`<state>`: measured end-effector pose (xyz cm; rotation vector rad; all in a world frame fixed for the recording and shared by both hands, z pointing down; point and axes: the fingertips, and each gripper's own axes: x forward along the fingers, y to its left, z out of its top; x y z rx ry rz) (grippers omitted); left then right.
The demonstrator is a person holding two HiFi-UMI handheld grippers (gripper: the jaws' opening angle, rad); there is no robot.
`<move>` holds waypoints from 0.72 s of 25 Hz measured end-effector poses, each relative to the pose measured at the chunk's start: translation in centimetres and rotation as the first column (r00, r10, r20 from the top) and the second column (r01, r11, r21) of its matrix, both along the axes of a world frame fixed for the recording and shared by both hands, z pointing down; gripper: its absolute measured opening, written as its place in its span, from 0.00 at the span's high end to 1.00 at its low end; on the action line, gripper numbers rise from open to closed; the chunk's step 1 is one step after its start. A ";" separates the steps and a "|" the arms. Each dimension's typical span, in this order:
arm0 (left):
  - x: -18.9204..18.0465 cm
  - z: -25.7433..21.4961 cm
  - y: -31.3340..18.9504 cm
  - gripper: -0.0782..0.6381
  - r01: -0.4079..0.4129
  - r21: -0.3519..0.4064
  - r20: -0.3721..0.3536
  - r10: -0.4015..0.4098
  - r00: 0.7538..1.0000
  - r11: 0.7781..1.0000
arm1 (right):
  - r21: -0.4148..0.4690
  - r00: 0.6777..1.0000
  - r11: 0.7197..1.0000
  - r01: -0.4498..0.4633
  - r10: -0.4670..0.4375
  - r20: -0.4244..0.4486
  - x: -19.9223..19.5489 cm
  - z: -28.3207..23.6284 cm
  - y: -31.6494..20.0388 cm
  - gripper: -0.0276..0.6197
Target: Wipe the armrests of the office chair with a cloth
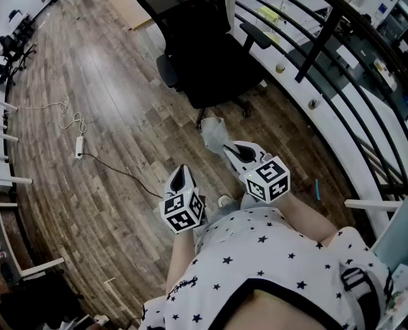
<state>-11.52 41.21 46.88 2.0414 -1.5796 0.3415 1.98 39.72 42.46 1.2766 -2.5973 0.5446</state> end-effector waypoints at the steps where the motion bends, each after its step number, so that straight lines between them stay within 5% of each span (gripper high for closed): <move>1: 0.0 -0.2 0.3 0.88 0.004 0.002 -0.002 -0.004 1.000 1.000 | 0.001 1.000 1.000 0.006 -0.006 0.000 0.0 -0.2 0.4 0.91; 18: -1.0 -1.5 2.6 0.88 0.017 0.013 -0.002 -0.017 1.000 1.000 | 0.016 0.999 0.999 0.043 -0.044 0.025 -1.7 -1.3 2.7 0.91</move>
